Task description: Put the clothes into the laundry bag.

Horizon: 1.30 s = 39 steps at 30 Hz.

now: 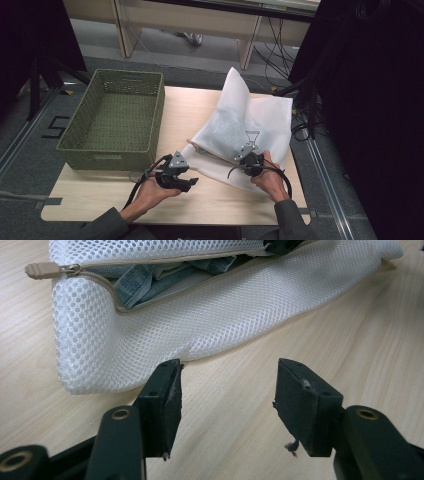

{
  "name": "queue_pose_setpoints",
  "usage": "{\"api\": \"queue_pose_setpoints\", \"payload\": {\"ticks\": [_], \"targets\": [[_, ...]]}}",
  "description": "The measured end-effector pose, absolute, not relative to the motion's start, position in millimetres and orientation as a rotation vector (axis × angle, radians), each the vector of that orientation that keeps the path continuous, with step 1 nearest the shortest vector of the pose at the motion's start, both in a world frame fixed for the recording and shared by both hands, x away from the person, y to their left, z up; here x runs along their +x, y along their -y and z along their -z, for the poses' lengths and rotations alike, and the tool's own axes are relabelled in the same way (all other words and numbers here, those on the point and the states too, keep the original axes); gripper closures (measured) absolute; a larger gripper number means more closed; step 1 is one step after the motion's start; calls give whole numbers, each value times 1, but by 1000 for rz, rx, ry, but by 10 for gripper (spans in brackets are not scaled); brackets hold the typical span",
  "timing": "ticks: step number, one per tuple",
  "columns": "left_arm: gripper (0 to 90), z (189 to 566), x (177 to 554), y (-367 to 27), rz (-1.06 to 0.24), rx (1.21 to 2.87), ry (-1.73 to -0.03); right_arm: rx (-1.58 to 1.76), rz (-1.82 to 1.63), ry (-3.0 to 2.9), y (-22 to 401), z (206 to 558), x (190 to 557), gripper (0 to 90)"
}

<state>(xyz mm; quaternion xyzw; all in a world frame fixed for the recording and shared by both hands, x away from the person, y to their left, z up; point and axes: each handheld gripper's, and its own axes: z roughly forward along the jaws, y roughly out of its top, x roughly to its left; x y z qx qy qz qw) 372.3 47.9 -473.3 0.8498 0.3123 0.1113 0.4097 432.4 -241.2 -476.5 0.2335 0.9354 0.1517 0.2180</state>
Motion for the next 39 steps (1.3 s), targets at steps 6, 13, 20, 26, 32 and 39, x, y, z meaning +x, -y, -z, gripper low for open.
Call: {"api": "queue_pose_setpoints", "payload": {"ticks": [6, 13, 20, 26, 32, 39], "targets": [[429, 472, 370, -49, -280, 2132, -781, 683, -447, -2574, 243, 470, 424, 862], [422, 473, 370, -47, -276, 2137, -765, 645, -483, -2541, 244, 467, 423, 784], [409, 475, 370, -48, -274, 2150, -776, 676, -556, -2501, 235, 464, 420, 679], [399, 476, 369, -48, -263, 2136, -800, 623, -663, -2441, 213, 451, 414, 612], [394, 477, 369, -47, -256, 2146, -792, 546, -727, -2443, 175, 442, 424, 576], [390, 476, 368, -50, -260, 2153, -773, 471, -693, -2453, 148, 449, 440, 556]]}}
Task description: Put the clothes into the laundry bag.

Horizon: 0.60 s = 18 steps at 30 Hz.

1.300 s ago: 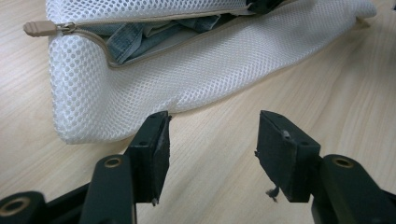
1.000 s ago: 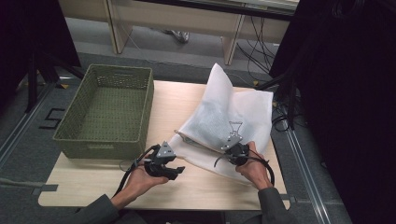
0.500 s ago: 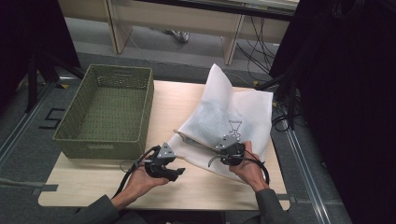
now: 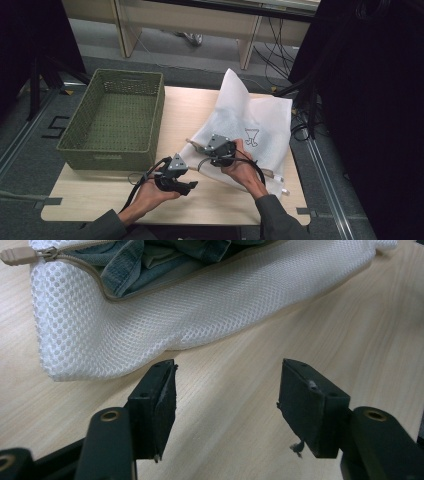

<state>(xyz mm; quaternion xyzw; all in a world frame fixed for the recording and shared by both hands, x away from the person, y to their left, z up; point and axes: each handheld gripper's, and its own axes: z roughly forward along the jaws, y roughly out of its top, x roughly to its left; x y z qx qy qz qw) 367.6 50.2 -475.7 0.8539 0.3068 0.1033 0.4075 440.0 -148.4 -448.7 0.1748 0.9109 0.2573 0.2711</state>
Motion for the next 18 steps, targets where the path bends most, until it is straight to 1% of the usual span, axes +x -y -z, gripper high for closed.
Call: {"api": "queue_pose_setpoints", "payload": {"ticks": [2, 4, 5, 7, 8, 11, 12, 13, 14, 15, 18], "targets": [[387, 474, 364, -53, -242, 2135, -791, 393, -672, -2453, 144, 451, 445, 555], [386, 472, 361, -59, -254, 2141, -778, 427, -641, -2457, 139, 456, 446, 555], [385, 473, 359, -60, -243, 2124, -800, 418, -621, -2454, 137, 458, 448, 555], [385, 472, 358, -64, -249, 2136, -777, 392, -597, -2429, 134, 461, 453, 573], [384, 473, 357, -65, -244, 2123, -810, 372, -575, -2428, 133, 463, 455, 584], [381, 473, 356, -69, -249, 2142, -781, 372, -536, -2404, 131, 467, 462, 663], [381, 473, 354, -70, -242, 2134, -810, 374, -537, -2404, 131, 467, 464, 697], [380, 473, 354, -72, -240, 2133, -806, 371, -530, -2407, 132, 468, 466, 742], [380, 473, 353, -74, -243, 2135, -797, 366, -529, -2417, 132, 468, 468, 813], [380, 472, 352, -76, -242, 2126, -810, 332, -510, -2429, 134, 467, 471, 842], [380, 470, 352, -82, -263, 2134, -797, 370, -533, -2450, 136, 463, 474, 872]]}}
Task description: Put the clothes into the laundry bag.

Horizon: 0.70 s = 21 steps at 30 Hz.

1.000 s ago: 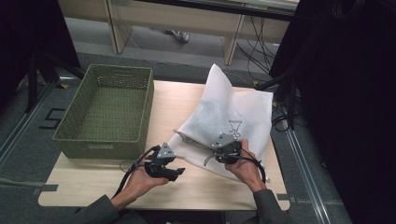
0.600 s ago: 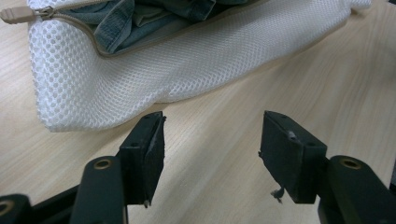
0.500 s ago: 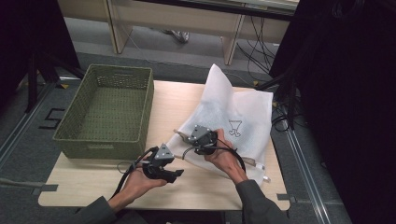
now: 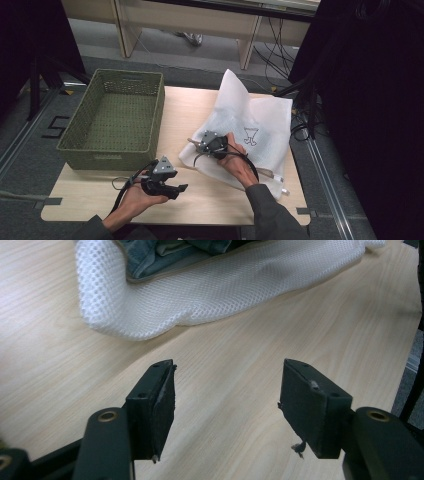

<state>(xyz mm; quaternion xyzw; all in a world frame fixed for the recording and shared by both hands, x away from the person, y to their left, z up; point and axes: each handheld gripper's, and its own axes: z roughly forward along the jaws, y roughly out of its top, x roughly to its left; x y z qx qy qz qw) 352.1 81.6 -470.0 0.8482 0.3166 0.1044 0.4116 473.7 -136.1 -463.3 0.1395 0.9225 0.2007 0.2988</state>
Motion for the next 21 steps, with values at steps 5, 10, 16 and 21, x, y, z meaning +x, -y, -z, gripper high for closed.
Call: {"api": "queue_pose_setpoints", "payload": {"ticks": [5, 10, 16, 21], "targets": [[390, 471, 351, -80, -252, 2117, -824, 485, -710, -2549, 137, 449, 466, 897], [394, 471, 350, -78, -251, 2121, -797, 494, -818, -2616, 138, 441, 452, 897], [398, 471, 350, -80, -260, 2117, -803, 543, -783, -2718, 140, 460, 443, 897], [400, 471, 351, -80, -270, 2131, -782, 545, -646, -2758, 133, 481, 447, 896]]}}
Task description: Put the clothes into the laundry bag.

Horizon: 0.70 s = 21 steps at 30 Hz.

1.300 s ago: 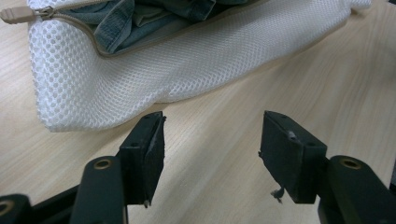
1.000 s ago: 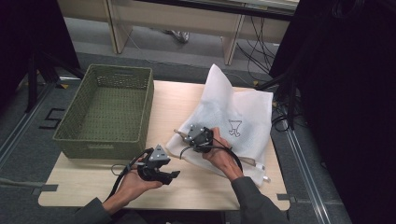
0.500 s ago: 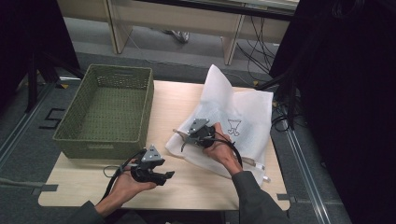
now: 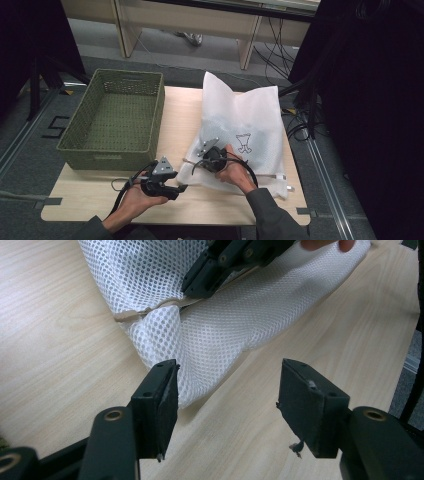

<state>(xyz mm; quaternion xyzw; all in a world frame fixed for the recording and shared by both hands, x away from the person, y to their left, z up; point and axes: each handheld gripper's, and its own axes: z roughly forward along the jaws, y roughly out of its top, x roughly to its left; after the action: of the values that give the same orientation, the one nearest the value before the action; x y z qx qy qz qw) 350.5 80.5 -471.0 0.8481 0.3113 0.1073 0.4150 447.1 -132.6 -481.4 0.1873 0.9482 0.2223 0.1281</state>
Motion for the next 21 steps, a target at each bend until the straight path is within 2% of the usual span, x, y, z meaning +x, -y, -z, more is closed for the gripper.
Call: {"api": "queue_pose_setpoints", "payload": {"ticks": [21], "targets": [[402, 470, 348, -86, -274, 2134, -773, 500, -707, -2765, 120, 483, 452, 895]]}}
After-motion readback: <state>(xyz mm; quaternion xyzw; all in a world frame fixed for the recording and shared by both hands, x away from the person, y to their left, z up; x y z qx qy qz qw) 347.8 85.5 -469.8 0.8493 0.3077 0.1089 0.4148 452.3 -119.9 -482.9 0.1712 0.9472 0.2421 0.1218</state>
